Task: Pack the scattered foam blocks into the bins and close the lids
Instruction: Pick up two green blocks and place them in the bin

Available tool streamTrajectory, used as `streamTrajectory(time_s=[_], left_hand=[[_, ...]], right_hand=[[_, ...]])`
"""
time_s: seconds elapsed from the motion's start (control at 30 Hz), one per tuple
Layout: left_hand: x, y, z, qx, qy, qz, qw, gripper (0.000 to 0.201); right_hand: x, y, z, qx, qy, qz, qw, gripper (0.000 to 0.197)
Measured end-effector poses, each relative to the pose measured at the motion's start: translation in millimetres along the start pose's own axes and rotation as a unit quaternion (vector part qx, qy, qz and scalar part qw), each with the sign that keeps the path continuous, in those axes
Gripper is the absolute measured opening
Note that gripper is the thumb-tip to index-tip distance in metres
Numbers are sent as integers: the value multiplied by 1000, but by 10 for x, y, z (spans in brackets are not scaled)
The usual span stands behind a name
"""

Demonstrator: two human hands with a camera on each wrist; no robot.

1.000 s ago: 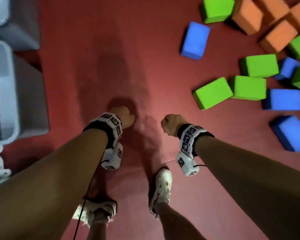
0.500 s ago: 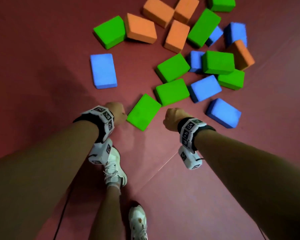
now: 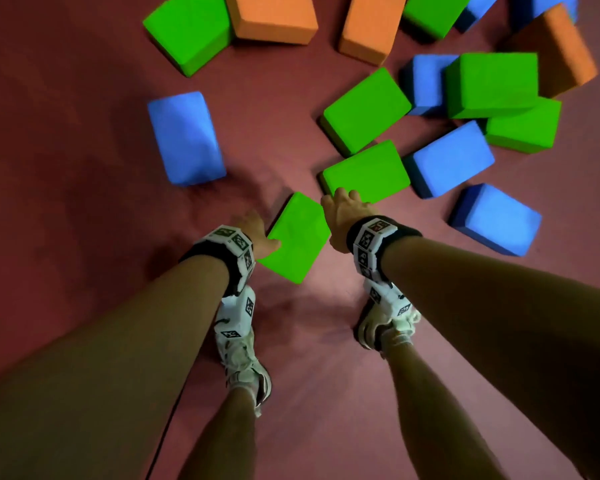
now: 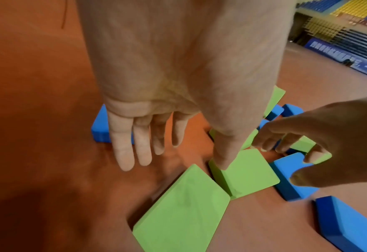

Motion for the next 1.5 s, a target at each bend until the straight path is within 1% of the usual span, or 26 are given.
streamTrajectory(time_s=[0.07,0.17,0.23,0.33,0.4,0.43,0.5,0.53,0.57,0.63,0.67,0.73,0.77,0.8,0.87,0.93,0.97,1.03,1.07,1.1,1.13,1.2,1.27,1.37,1.43,1.5], left_hand=[[311,248,-46,-5,-21,17,1000,91],[865,583,-257,9,-15,45,999,99],[1239,836,-388,33,-24,59,997,109],[1800,1083,-363,53,-74,49,995,124],[2023,1235,-238,20,-109,44,993,137],[2100,1306,-193,1,-116,49,992,142],[2190,1361,-111,-39,-130,58,989,146],[2212,1360,-71,-58,-133,54,988,148],[2219,1347,-45,-70,-132,52,987,152],[2199,1347,9,-82,-121,62,987,159],[2198,1396,35,-90,-114,78,986,156],[2159,1472,43,-102,-101,95,985,145],[2103,1474,15,-95,-99,92,986,144],[2045,1461,-8,-83,-100,75,989,144],[1912,1424,-61,-78,-104,38,991,138],[1740,1337,-63,-105,-103,13,989,129],[1677,1271,-67,-125,-98,0,987,122],[1493,1096,-35,-157,-84,-27,984,108],[1390,987,-5,-163,-78,-37,983,106],[1276,878,20,-173,-72,-36,982,109],[1174,796,52,-193,-68,-24,979,117],[871,616,199,-247,-71,-8,966,133],[564,357,351,-293,-52,-50,953,134],[116,115,617,-342,-36,-121,931,131],[-219,54,838,-389,-53,-161,906,136],[-559,77,1115,-450,-74,-187,870,136]], right_hand=[[399,208,-137,-19,-9,1,1000,51],[1120,429,-451,-9,-3,-53,999,39],[1536,599,-650,-12,-11,-66,998,37],[2053,735,-922,-35,-12,-99,994,40],[2274,786,-922,-56,-32,-92,994,44],[2378,833,-906,-72,-48,-78,993,51],[2518,892,-878,-141,-78,-33,986,94],[2565,928,-859,-170,-91,-12,981,112],[2600,948,-822,-172,-108,6,979,119],[2662,986,-769,-177,-131,13,975,122],[2657,982,-756,-200,-135,14,970,127],[2629,910,-712,-232,-135,17,963,141],[2591,876,-704,-246,-130,28,960,146],[2523,834,-692,-259,-124,39,957,145],[2374,802,-678,-272,-117,61,953,131],[2201,794,-661,-262,-125,69,955,125],[2116,777,-653,-245,-131,69,958,123],[1900,689,-623,-193,-142,58,969,106],[1777,590,-597,-181,-140,46,972,99],[1665,464,-573,-180,-139,33,973,95],[1565,325,-563,-180,-135,26,974,93],[1352,29,-488,-174,-143,22,974,88],[1153,-327,-378,-183,-144,19,972,87],[912,-673,-144,-156,-146,20,977,99],[680,-859,112,-168,-179,17,969,100],[381,-1027,446,-173,-220,-10,960,95]])
Point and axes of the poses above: each hand's wrist, its own x-axis towards the middle knuckle, its own y-axis out of the palm, z = x × y, the point moved 7 cm from there along x, towards the middle knuckle, and after that the axes turned 1 degree about -x, right-handed, at the moved point
